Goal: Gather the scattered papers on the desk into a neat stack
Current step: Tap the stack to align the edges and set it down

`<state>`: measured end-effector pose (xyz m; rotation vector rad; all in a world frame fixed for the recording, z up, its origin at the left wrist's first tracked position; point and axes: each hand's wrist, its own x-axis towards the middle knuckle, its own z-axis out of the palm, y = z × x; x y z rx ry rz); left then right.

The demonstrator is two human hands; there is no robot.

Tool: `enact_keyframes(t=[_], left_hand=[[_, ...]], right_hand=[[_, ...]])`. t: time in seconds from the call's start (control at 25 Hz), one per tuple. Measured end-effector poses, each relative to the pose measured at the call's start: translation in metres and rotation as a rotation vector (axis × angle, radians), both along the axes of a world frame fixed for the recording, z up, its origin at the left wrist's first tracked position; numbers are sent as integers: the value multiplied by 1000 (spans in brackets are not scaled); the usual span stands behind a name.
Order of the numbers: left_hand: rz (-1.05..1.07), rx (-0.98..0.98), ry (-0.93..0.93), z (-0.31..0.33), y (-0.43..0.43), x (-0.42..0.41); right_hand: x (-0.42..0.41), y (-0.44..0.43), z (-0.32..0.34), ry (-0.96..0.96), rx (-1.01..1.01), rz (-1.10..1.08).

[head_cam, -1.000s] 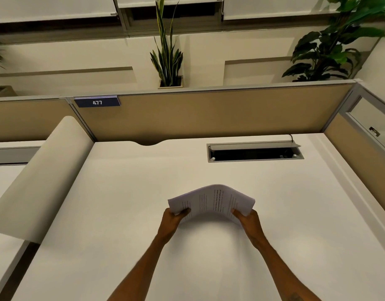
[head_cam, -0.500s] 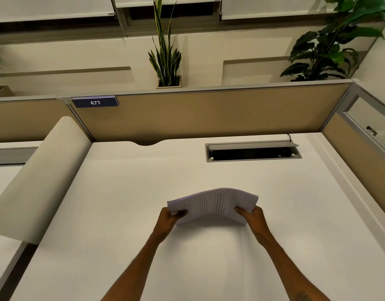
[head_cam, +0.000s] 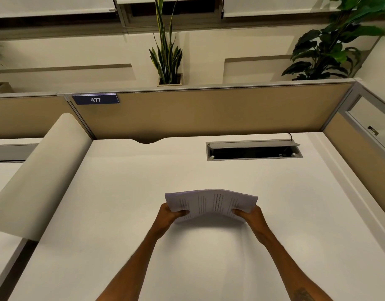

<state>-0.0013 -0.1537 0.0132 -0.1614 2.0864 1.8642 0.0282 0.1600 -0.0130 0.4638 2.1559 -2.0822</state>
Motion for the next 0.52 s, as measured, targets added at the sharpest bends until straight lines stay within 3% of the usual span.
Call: enact_keyframes(t=[0.2,0.52], left_hand=[[16,29,10,5,0,-5],[0,77,-62,16,-6,-18]], right_hand=[[-6,-2,4,-23,-50,-66],[-15,4,15,-12,-78,83]])
